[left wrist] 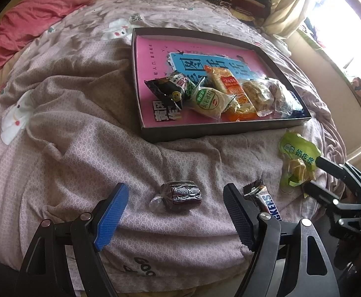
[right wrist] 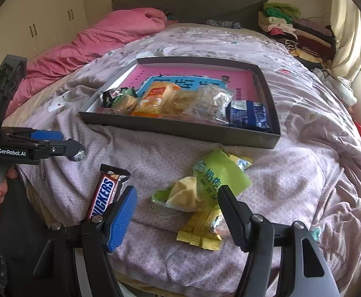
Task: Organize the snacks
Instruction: 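Move the left tool to the brown wrapped candy while the right tool approaches the green packet, then grasp the brown wrapped candy with the left tool while the right tool grasps the green packet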
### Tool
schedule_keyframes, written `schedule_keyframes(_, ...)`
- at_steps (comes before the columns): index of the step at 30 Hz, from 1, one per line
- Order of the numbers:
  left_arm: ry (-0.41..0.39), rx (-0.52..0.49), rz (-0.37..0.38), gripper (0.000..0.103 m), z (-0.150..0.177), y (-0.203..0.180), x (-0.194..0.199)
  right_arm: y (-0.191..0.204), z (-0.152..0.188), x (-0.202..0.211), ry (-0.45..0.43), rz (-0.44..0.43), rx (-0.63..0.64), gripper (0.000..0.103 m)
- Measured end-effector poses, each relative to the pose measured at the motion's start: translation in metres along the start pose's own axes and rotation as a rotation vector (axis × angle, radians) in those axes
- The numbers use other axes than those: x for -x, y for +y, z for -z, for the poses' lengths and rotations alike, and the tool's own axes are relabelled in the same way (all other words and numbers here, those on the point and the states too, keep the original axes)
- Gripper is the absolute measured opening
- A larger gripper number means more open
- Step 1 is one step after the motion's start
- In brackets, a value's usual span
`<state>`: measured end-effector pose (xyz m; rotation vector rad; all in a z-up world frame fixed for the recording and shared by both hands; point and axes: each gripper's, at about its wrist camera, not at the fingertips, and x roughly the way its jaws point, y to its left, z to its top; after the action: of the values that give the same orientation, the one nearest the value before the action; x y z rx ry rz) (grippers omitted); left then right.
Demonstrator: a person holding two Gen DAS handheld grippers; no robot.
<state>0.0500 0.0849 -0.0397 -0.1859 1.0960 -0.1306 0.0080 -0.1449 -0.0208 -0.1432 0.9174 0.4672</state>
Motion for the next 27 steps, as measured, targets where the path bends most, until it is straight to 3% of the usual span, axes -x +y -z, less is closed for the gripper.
schedule_keyframes(9,0.009,0.009,0.006,0.080,-0.001,0.004,-0.007,-0.014,0.001,0.003,-0.001,0.025,-0.048,0.067)
schedule_keyframes(18,0.013,-0.003,0.003,0.080,0.000,0.002,-0.010,0.000,-0.002,-0.005,0.008,-0.008,-0.010,0.067)
schedule_keyframes(27,0.015,-0.003,0.004,0.080,0.000,0.002,-0.012,-0.002,-0.010,-0.022,0.021,-0.069,-0.085,0.066)
